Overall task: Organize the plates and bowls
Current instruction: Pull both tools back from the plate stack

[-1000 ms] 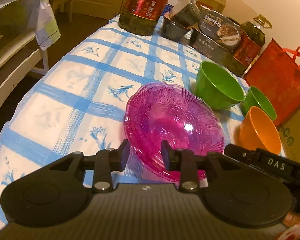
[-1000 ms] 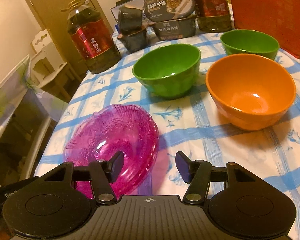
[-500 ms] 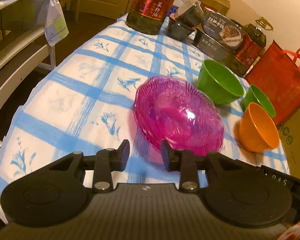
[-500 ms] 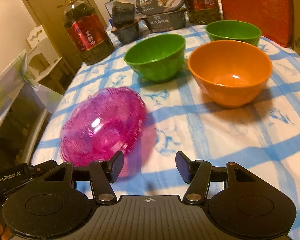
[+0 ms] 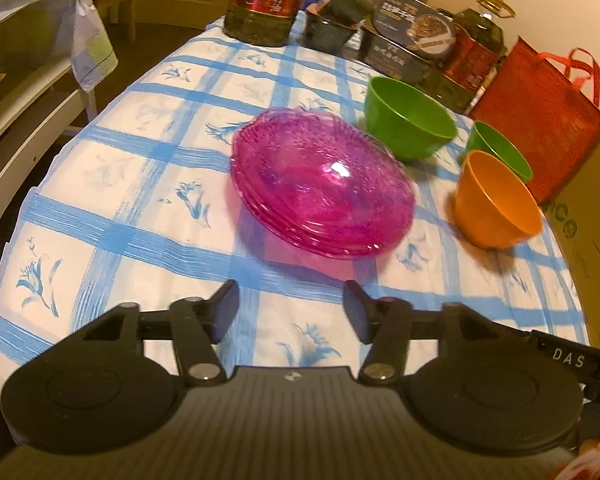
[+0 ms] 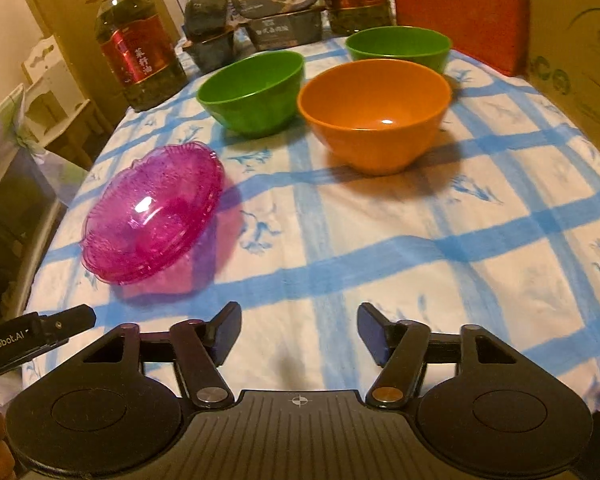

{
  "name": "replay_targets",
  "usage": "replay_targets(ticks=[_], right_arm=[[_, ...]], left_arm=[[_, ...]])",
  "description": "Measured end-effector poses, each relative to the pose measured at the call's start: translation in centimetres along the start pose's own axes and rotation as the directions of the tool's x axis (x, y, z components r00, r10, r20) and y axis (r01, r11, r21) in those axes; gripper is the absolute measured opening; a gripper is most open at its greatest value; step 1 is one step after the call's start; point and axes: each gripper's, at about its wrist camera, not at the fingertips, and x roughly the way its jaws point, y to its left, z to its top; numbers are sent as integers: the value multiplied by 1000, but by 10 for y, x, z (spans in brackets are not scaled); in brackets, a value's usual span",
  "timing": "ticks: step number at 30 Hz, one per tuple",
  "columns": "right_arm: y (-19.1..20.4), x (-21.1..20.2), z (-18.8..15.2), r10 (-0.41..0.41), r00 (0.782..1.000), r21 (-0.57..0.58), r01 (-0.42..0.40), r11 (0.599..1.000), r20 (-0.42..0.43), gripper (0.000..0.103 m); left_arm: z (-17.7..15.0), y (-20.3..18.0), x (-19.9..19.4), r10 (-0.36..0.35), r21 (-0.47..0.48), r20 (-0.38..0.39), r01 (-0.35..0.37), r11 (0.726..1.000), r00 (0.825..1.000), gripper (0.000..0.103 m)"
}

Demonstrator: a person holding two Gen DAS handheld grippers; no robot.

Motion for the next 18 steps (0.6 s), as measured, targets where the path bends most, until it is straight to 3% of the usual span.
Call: replay_targets(ticks=[9,18], right_arm=[[-13,-24,-3,-7,1000,25,6,1000,21,70],[-25,-42,-4,-14,999,51,11,999,50,70]], left_arm=[[-13,-18,-10,-6,56,3,6,998,1000,76],[-18,-33,-12,-18,89,-6,19,996,1000,78]])
